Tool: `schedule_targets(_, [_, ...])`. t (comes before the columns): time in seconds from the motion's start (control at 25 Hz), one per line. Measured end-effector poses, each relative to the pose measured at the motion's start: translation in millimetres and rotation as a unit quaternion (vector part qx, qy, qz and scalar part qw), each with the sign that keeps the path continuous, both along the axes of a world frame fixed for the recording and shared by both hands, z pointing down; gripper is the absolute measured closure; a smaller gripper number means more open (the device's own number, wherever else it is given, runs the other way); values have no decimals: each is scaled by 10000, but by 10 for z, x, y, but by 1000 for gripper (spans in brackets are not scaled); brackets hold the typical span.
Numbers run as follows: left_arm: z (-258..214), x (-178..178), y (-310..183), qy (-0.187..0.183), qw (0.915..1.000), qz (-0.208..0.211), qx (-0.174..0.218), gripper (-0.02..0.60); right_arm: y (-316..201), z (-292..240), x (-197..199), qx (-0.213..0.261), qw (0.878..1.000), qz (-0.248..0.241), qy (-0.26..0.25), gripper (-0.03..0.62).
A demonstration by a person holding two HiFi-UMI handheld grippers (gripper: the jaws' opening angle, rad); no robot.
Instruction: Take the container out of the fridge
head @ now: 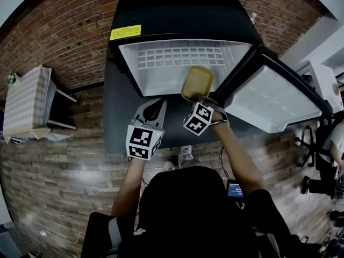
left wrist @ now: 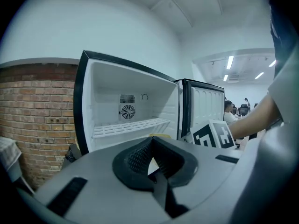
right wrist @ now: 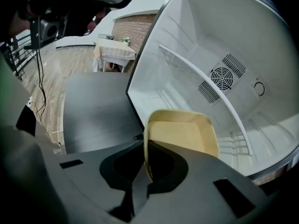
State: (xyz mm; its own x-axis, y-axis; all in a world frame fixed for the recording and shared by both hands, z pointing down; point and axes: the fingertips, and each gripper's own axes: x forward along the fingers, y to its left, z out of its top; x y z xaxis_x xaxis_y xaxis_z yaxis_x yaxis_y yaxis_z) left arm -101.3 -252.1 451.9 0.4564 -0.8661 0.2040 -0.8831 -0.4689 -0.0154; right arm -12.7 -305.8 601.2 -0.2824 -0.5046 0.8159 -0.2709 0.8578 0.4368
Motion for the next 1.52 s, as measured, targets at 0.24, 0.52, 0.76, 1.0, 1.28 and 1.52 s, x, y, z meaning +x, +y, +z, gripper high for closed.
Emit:
schedule_targets(0.24, [-20,-21,219,-43,10000,37,19,568,224,-68,23,4,10000,21,7,543])
schedule_targets(0.52, [-17,-8,476,-55,9999,130,55,568,459,-147,31,119,9999,110,-38,543])
schedule_targets(0.76, [-46,-50,691,-65,9997,190,131,568,656,-190,-19,207,9997,128,-57,543])
schedule_targets(1.0, [-51,-41,806,-25,9997,212,123,568,759,-295,-38,279,9995,134,-115,543])
schedule_targets(1.28, [-109,50,840,-24,9996,231,178,568,811,-392,-37,324,9994,16,-106,543])
schedule_targets(1.52, [-153,111,947,46,9998,91,183,568,967,-492,-22,317,9993,-124,-155,543])
